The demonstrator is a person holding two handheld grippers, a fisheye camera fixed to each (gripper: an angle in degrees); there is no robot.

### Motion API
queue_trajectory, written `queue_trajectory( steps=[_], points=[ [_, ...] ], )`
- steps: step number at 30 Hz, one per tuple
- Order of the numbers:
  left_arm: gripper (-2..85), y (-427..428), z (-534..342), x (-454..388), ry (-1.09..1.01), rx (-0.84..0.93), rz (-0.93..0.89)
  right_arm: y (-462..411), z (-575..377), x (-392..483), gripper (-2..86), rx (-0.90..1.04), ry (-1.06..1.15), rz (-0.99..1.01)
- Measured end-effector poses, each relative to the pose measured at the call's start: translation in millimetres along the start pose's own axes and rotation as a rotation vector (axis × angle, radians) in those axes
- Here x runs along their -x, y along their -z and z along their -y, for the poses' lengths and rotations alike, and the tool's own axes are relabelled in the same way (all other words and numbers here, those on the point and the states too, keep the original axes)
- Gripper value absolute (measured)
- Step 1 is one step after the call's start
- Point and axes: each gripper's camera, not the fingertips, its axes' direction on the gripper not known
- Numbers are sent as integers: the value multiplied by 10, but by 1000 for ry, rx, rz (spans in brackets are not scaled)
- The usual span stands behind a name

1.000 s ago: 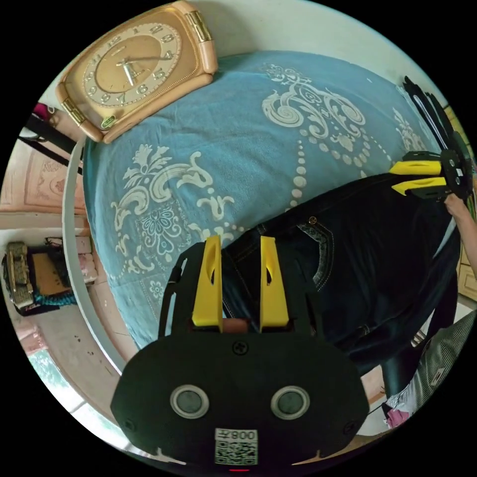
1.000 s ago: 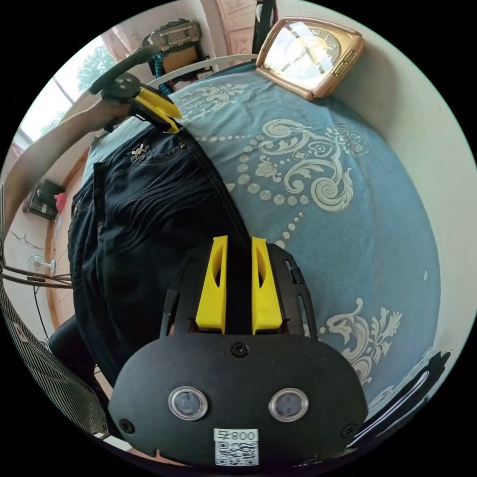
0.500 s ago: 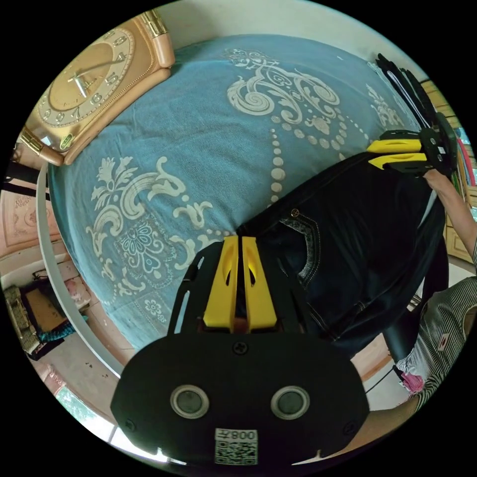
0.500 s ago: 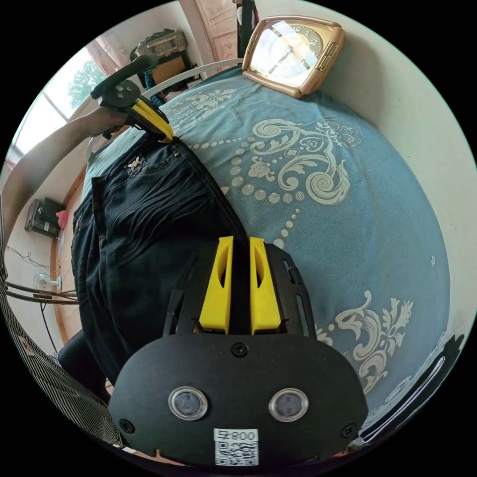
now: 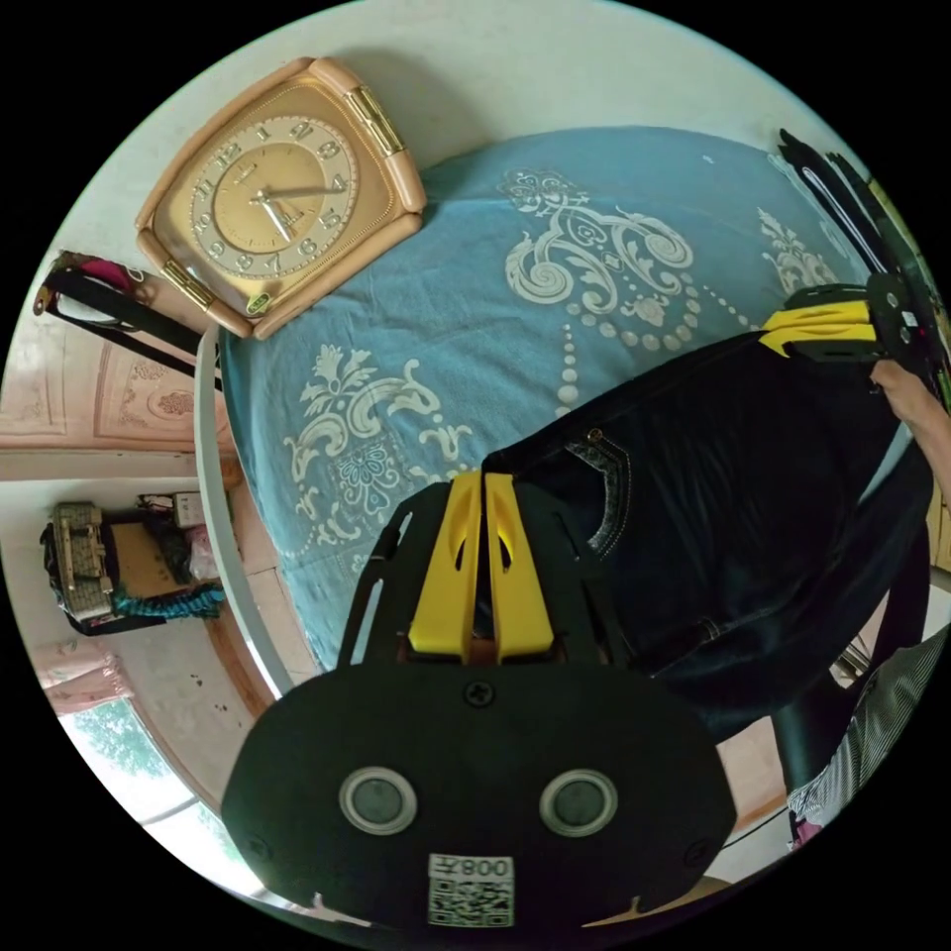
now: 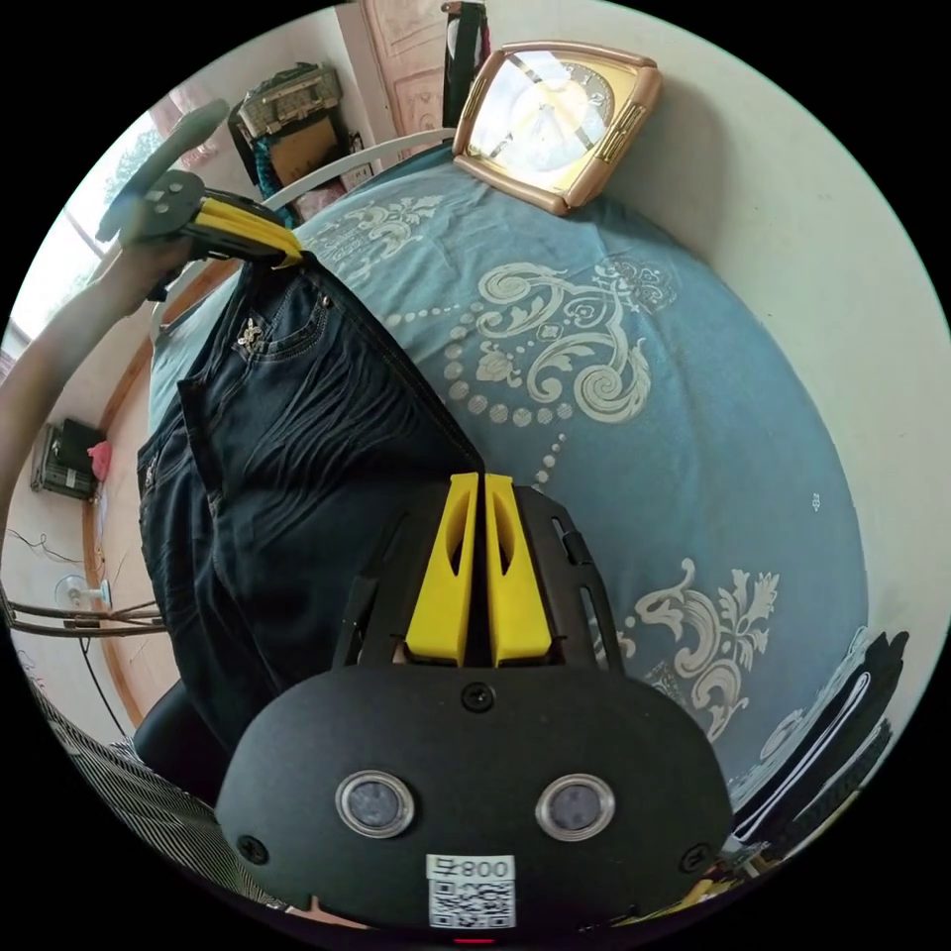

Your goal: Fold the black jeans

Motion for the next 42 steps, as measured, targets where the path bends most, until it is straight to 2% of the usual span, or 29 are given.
queue_trajectory(
  steps=[6,14,22,28,34,42],
  points=[
    [4,294,-229,-141,35,12,66,179,-132,95,5,16,-43,-10],
    [5,922,-943,-139,65,-84,63,788,-481,443,5,-73,-24,-44],
    [5,1626,-2109,-296,63,-175,79,1405,-1070,1037,6,-168,12,-3],
    [4,1971,-3092,-461,52,-175,75,1764,-1556,1740,6,-199,99,30],
    [3,1977,-4039,-618,95,-135,23,1771,-1922,2478,6,-132,195,73],
    [3,1725,-4868,-795,129,-51,-35,1460,-2168,3241,6,13,294,70]
  ],
)
